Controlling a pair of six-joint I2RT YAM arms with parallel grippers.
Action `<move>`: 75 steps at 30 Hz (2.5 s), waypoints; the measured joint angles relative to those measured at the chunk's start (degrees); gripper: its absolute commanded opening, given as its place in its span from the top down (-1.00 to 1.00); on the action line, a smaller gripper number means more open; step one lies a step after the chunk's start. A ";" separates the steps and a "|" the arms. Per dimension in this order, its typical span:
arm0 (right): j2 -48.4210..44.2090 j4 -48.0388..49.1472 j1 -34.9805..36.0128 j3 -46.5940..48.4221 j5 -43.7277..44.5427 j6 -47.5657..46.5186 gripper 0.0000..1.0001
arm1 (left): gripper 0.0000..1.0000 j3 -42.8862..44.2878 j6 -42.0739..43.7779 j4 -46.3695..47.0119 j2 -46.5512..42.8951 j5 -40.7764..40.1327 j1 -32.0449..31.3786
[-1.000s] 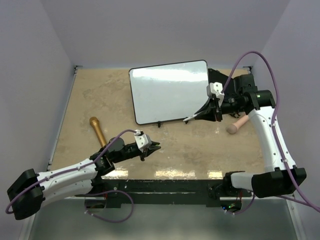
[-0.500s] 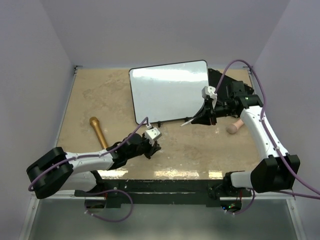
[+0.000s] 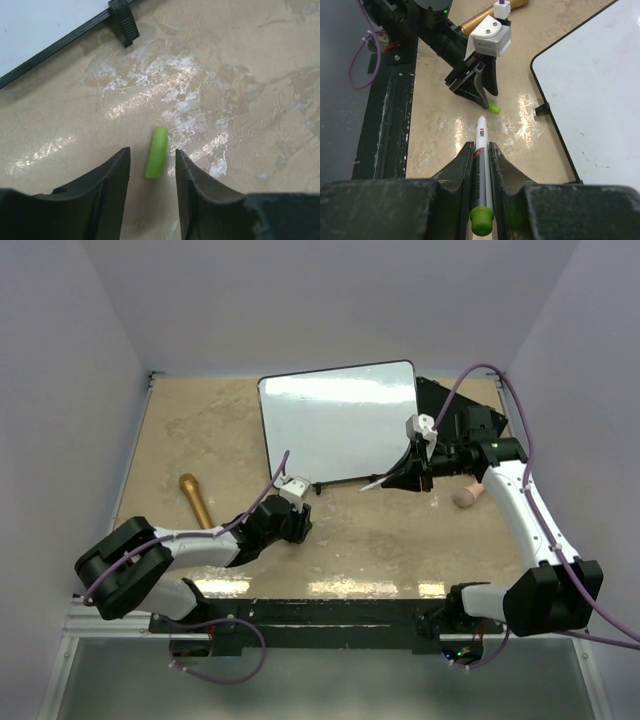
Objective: Write a sentence on the whiteboard
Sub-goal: Place the pen cap at the center of the board, then pick up the whiteboard from the center of the board.
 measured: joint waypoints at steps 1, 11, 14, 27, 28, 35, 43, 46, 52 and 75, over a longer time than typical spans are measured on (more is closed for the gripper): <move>-0.07 0.13 0.00 -0.07 0.00 0.07 1.00 | -0.08 0.22 -0.57 -0.90 0.00 -0.44 0.20; -1.38 1.18 -0.02 -1.01 0.04 0.79 1.00 | -0.57 6.34 -1.51 -6.93 -8.70 4.42 8.92; -1.42 1.38 -0.07 -1.03 0.07 0.94 1.00 | -0.79 8.61 -1.51 -7.17 -11.30 9.55 16.39; -1.42 1.92 -0.66 -1.97 0.31 0.92 1.00 | -1.00 18.95 -7.54 2.03 0.55 39.17 44.59; -1.42 1.95 -0.68 -1.97 0.31 0.92 1.00 | -1.00 19.17 -8.90 4.55 2.91 41.57 46.07; -1.40 1.90 -0.87 -1.97 0.33 0.63 1.00 | -0.98 25.27 -11.91 12.94 17.31 50.88 48.65; -0.72 1.88 -1.07 -1.97 0.35 0.42 1.00 | -0.77 33.48 -11.47 17.70 26.60 58.03 48.65; -0.31 1.88 -1.07 -2.19 0.37 0.31 1.00 | -0.67 34.80 -11.85 19.63 29.83 60.39 48.65; -0.11 1.86 -1.09 -2.60 0.42 0.24 1.00 | -0.31 39.63 -13.53 21.49 35.95 64.85 48.65; 1.68 0.96 -1.18 -2.60 0.35 -1.11 1.00 | 1.00 43.10 -31.21 34.51 41.81 73.42 48.76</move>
